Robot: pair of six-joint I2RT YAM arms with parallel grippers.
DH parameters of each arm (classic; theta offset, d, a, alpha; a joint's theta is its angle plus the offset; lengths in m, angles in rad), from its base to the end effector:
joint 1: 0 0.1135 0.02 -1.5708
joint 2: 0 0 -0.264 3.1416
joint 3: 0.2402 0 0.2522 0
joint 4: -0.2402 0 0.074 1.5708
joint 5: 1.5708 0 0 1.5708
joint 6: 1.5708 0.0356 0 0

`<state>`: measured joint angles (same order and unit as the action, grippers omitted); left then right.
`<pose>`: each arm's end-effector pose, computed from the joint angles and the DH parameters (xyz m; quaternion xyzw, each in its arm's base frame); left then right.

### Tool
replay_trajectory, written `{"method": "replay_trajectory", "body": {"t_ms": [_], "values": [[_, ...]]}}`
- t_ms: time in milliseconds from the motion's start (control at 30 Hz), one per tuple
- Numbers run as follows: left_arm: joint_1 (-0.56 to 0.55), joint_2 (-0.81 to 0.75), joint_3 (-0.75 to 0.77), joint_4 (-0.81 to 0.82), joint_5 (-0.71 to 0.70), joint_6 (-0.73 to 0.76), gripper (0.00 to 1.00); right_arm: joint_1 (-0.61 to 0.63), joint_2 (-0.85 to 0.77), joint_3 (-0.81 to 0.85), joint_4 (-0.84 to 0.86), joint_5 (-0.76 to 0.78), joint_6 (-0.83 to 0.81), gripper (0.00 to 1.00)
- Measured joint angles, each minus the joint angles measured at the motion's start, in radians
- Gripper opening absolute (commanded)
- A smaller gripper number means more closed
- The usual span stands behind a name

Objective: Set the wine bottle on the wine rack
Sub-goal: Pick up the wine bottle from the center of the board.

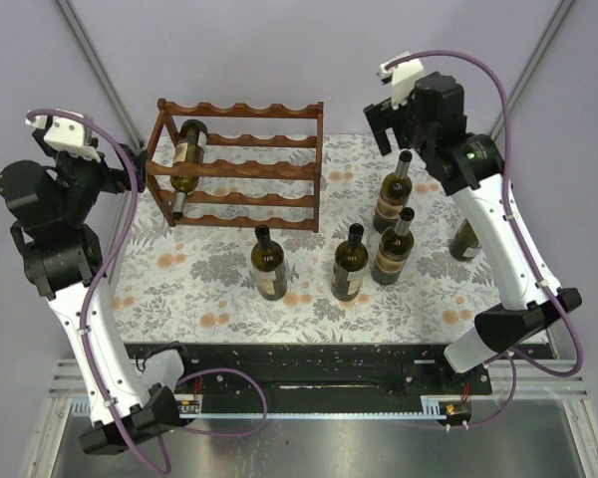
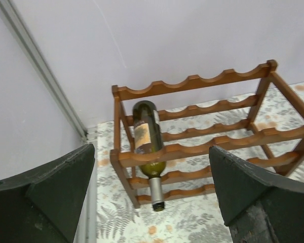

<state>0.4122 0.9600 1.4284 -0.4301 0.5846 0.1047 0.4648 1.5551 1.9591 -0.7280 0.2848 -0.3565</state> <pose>0.1579 0.0476 0.4979 0.1035 0.6880 -0.0168 0.7181 0.2906 0.1345 0.4945 -0.2449 0.7699 -0.0838 0.5833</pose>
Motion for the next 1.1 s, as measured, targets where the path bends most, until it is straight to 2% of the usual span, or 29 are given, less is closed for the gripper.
{"method": "replay_trajectory", "body": {"t_ms": [167,433,700,1100], "values": [[-0.015,0.056,0.063,-0.072,0.05,-0.07,0.99,-0.099,-0.008,0.019,-0.057,-0.022,0.055,0.99],[-0.076,0.135,0.08,-0.068,0.072,-0.21,0.99,-0.141,-0.03,-0.049,-0.082,-0.068,0.104,0.99],[-0.239,0.141,0.074,-0.024,0.023,-0.206,0.99,-0.174,-0.016,-0.051,-0.082,-0.071,0.112,0.96],[-0.344,0.236,0.075,-0.003,-0.025,-0.188,0.99,-0.257,0.127,-0.086,-0.082,-0.211,0.166,0.91]]}}
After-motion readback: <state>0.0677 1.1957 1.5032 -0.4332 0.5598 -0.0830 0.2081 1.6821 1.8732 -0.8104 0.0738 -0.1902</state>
